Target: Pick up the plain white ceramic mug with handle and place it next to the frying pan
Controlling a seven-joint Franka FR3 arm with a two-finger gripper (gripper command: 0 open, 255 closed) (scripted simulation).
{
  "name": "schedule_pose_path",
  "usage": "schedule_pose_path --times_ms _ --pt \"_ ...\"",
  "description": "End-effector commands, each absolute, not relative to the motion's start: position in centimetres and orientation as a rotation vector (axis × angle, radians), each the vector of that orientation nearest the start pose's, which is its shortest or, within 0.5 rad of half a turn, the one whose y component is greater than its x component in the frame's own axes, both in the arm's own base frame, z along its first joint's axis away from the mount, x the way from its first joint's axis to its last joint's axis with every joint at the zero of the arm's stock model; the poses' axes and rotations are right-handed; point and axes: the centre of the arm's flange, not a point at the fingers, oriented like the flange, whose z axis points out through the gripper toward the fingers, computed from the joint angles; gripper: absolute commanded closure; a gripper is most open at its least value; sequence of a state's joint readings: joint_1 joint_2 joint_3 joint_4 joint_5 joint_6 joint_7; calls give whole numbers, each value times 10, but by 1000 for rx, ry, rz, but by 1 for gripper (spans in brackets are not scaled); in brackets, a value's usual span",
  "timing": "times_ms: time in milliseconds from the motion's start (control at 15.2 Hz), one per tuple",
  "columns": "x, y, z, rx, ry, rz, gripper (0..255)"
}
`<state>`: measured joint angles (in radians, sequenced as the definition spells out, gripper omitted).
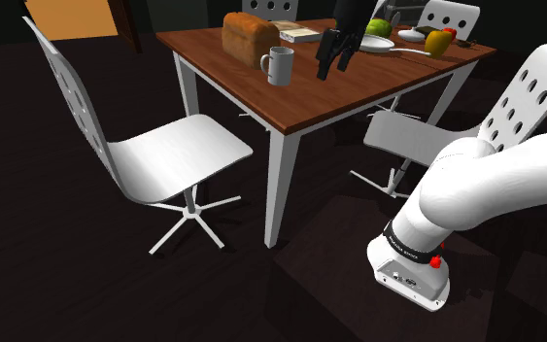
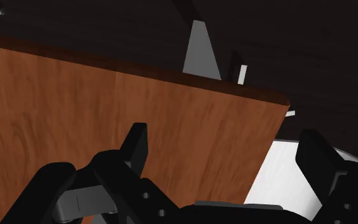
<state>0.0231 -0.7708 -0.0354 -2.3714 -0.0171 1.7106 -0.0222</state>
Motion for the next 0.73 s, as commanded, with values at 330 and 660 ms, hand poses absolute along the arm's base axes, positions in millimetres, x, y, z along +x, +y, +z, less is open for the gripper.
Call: schedule_pose_path --times_ms 330,660 --pt "378 -46 585 -3123 -55 -192 0" --pt "432 -82 579 -3116 -79 -211 0"
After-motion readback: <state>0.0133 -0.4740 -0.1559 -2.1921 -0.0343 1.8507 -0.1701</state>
